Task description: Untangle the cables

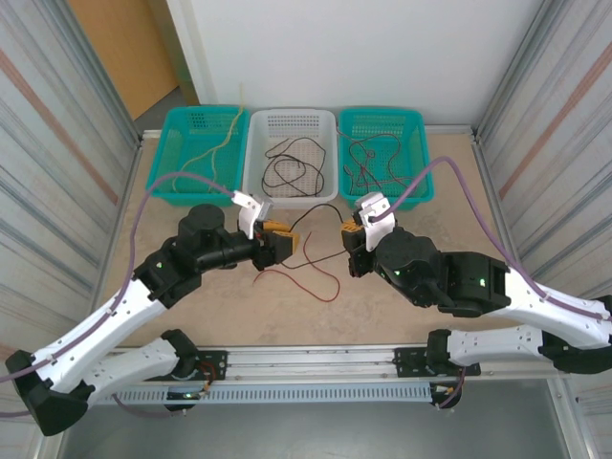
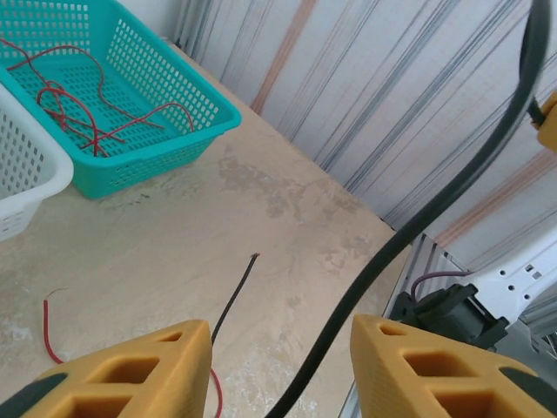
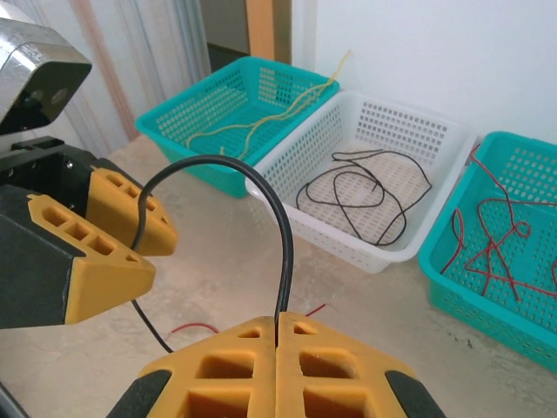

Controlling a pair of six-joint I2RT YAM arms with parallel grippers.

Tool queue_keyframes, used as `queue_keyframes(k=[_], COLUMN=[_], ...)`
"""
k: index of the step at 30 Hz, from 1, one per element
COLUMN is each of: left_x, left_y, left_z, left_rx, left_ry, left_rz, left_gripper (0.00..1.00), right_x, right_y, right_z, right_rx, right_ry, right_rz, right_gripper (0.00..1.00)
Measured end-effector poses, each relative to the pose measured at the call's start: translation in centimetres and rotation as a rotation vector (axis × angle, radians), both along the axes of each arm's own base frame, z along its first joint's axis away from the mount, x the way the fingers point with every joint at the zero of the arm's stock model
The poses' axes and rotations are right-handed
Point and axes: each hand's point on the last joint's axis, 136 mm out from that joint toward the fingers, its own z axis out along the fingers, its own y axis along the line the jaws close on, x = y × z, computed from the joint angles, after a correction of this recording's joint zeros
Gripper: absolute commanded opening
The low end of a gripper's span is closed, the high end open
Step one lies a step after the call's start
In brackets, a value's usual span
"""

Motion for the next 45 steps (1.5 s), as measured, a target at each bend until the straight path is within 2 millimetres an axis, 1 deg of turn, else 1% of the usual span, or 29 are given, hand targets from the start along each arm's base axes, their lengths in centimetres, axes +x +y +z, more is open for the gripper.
queue_keyframes(k=[4, 7, 10, 14, 17, 19, 20, 23, 25, 26, 28, 31, 32, 34, 37, 40, 45], left_x=[-0.1, 0.0, 0.0, 0.2, 0.2, 0.2, 0.2, 0.3, 0.4, 0.4, 0.4, 0.2, 0.2, 0.1, 0.0, 0.0, 0.1], left_y=[-0.1, -0.2, -0.4, -0.7, -0.9, -1.0, -1.0, -1.0, -1.0, -0.9, -0.8, -0.5, -0.5, -0.5, -0.4, -0.3, -0.4], left_z=[0.2, 0.3, 0.3, 0.3, 0.2, 0.2, 0.3, 0.7, 1.1, 1.3, 1.8, 3.0, 3.4, 4.5, 5.7, 6.2, 7.6], left_rx=[-0.01, -0.017, -0.021, -0.026, -0.025, -0.025, -0.028, -0.036, -0.044, -0.049, -0.064, -0.088, -0.096, -0.118, -0.14, -0.149, -0.172], left_ry=[0.004, 0.002, 0.004, 0.004, 0.008, 0.01, 0.012, 0.005, 0.0, -0.003, -0.014, -0.036, -0.043, -0.062, -0.083, -0.09, -0.114], left_rz=[-0.008, -0.008, -0.012, -0.02, -0.028, -0.029, -0.028, -0.026, -0.017, -0.015, -0.008, -0.006, -0.006, -0.006, -0.007, -0.008, -0.007], left_gripper=[0.5, 0.41, 0.36, 0.21, 0.07, 0.02, 0.0, 0.0, 0.0, 0.0, 0.0, 0.0, 0.0, 0.0, 0.0, 0.0, 0.0], right_x=[-0.1, -0.3, -0.4, -0.5, -0.5, -0.5, -0.4, -0.4, -0.3, -0.2, 0.2, 1.5, 2.0, 3.1, 4.3, 4.5, 4.4], right_y=[-0.1, -0.3, -0.6, -0.7, -0.6, -0.6, -0.6, -0.5, -0.6, -0.7, -1.2, -2.9, -3.5, -4.9, -6.0, -5.8, -4.7], right_z=[0.2, 0.5, 0.8, 0.5, 0.0, -0.3, -0.4, -0.5, -0.7, -0.9, -1.7, -3.3, -3.8, -5.4, -7.8, -10.1, -12.2], right_rx=[0.009, 0.025, 0.043, 0.045, 0.034, 0.027, 0.026, 0.028, 0.038, 0.043, 0.048, 0.065, 0.075, 0.093, 0.12, 0.123, 0.121], right_ry=[-0.001, 0.001, -0.001, 0.0, 0.003, 0.004, 0.005, 0.005, 0.01, 0.015, 0.029, 0.065, 0.083, 0.131, 0.214, 0.294, 0.379], right_rz=[0.002, 0.013, 0.018, 0.021, 0.021, 0.021, 0.021, 0.017, 0.006, 0.001, -0.023, -0.096, -0.123, -0.181, -0.232, -0.233, -0.212], right_gripper=[0.0, 0.0, 0.0, 0.0, 0.0, 0.01, 0.07, 0.26, 0.44, 0.5, 0.59, 0.7, 0.71, 0.71, 0.67, 0.64, 0.6])
